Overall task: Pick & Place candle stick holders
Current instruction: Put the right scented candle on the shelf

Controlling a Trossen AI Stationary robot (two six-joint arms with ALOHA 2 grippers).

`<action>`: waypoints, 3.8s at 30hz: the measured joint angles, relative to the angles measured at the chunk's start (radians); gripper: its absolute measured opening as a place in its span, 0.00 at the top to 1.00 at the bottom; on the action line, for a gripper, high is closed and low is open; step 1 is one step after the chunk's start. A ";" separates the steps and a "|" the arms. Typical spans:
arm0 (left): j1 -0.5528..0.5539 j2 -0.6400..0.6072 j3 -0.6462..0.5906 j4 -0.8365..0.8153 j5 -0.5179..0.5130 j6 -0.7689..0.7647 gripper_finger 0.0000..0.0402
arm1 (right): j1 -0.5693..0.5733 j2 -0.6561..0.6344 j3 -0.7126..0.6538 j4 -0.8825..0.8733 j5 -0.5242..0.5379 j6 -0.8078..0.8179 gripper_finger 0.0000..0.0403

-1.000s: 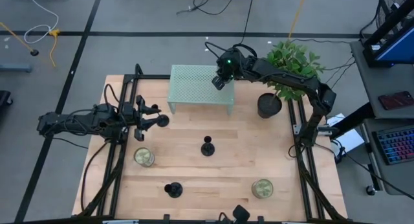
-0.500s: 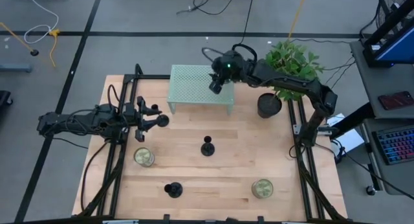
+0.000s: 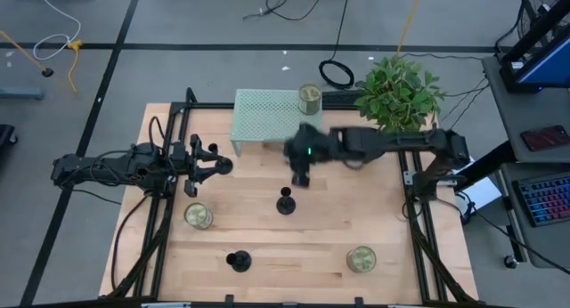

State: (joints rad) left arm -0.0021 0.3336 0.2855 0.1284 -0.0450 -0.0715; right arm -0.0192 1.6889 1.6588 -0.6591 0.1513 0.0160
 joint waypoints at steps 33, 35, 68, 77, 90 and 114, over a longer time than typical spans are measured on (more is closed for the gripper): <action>0.001 0.000 0.000 0.053 -0.043 0.047 0.60 | 0.757 -0.001 -0.229 -0.307 -0.180 1.845 0.71; 0.001 0.000 0.000 0.058 -0.044 0.050 0.60 | 0.773 -0.001 -0.256 -0.290 -0.181 1.883 0.72; 0.001 0.000 0.000 0.059 -0.044 0.043 0.60 | 0.758 -0.059 -0.343 -0.208 -0.176 1.752 0.75; 0.001 0.000 0.000 0.046 -0.043 0.009 0.60 | 0.758 -0.059 -0.421 -0.098 -0.176 1.804 0.75; 0.001 0.000 0.000 0.062 -0.043 -0.013 0.60 | 0.745 -0.065 -0.592 0.203 -0.262 1.770 0.75; 0.000 0.000 0.000 0.063 -0.043 -0.010 0.60 | 0.613 -0.061 -0.596 0.198 -0.261 1.313 0.94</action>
State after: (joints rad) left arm -0.0017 0.3339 0.2855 0.1909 -0.0883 -0.0820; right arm 0.5941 1.6279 1.0630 -0.4613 -0.1096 1.3285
